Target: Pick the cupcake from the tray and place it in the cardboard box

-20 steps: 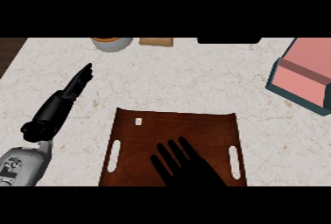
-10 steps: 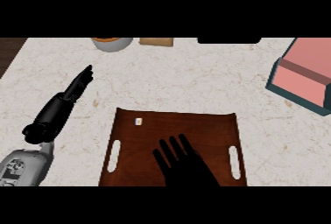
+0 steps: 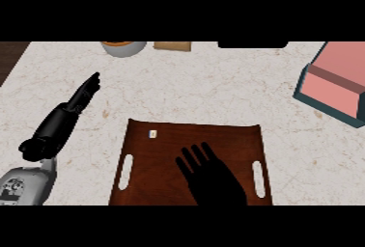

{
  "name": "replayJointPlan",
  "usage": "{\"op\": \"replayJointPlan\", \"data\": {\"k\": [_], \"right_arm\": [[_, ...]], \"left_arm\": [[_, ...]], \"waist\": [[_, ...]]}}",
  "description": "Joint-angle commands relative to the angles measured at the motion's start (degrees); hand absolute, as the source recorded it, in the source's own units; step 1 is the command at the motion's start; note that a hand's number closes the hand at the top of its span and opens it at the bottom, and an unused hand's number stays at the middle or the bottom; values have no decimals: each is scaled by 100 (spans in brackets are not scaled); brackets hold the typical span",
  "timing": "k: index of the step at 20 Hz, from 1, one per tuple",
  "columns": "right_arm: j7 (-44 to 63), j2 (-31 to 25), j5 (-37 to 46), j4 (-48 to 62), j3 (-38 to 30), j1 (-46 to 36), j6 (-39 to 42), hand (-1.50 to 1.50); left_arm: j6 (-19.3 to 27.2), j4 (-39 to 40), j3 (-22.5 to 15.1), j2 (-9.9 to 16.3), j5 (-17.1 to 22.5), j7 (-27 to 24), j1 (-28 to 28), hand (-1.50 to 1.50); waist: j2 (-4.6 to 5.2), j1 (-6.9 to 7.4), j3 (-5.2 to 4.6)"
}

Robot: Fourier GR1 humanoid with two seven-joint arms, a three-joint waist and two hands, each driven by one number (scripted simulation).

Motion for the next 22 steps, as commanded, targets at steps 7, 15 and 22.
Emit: {"op": "replayJointPlan", "data": {"k": [7, 15, 22], "right_arm": [[-367, 223, 888, 298, -238, 324, 105, -150], [-1370, 371, 1301, 1398, -372, 391, -703, 150], [-2144, 347, 1685, 1246, -337, 92, -1241, 150]], "left_arm": [[-152, 687, 232, -288, -378, -218, -426, 0], [-70, 67, 144, -548, -614, 151, -237, 0], [-422, 216, 436, -372, -396, 124, -349, 0]], "waist": [[1, -24, -1], [1, -4, 1], [1, -15, 0]]}}
